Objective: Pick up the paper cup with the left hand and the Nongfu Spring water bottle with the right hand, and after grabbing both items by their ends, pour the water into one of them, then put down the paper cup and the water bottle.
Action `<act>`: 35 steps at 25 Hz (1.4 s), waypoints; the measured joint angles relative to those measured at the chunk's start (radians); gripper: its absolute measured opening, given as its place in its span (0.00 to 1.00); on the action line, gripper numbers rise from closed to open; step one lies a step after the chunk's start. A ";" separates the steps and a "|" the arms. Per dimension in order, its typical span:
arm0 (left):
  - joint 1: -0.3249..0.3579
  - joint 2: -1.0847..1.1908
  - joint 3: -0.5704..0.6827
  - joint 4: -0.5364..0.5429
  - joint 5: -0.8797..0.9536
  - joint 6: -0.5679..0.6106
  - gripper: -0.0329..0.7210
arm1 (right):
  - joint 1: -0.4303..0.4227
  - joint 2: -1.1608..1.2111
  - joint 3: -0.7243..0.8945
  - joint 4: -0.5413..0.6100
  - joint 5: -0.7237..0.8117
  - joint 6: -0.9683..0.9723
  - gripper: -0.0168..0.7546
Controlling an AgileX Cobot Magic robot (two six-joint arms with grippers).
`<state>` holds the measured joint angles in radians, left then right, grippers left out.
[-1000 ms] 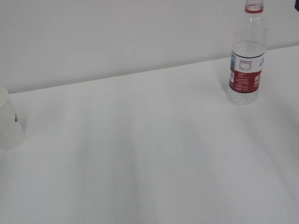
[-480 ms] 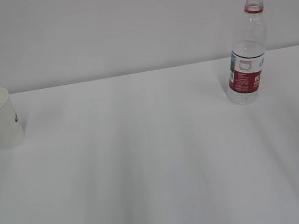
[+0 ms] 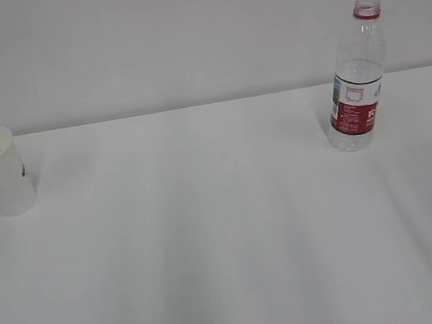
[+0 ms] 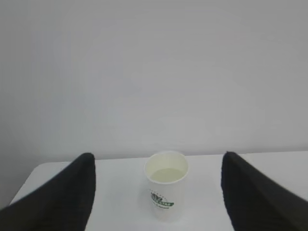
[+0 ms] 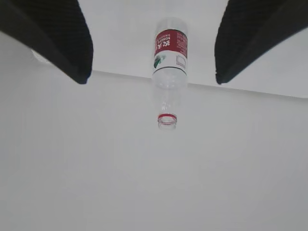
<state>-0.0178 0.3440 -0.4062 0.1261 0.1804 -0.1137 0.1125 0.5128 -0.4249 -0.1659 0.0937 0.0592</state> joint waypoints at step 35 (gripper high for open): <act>0.000 -0.160 -0.095 -0.176 0.695 0.172 0.81 | 0.000 -0.412 -0.100 0.108 1.034 -0.048 0.79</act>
<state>-0.0178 0.1838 -0.5016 -0.0495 0.8750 0.0580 0.1125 0.1005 -0.5250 -0.0581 1.1277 0.0113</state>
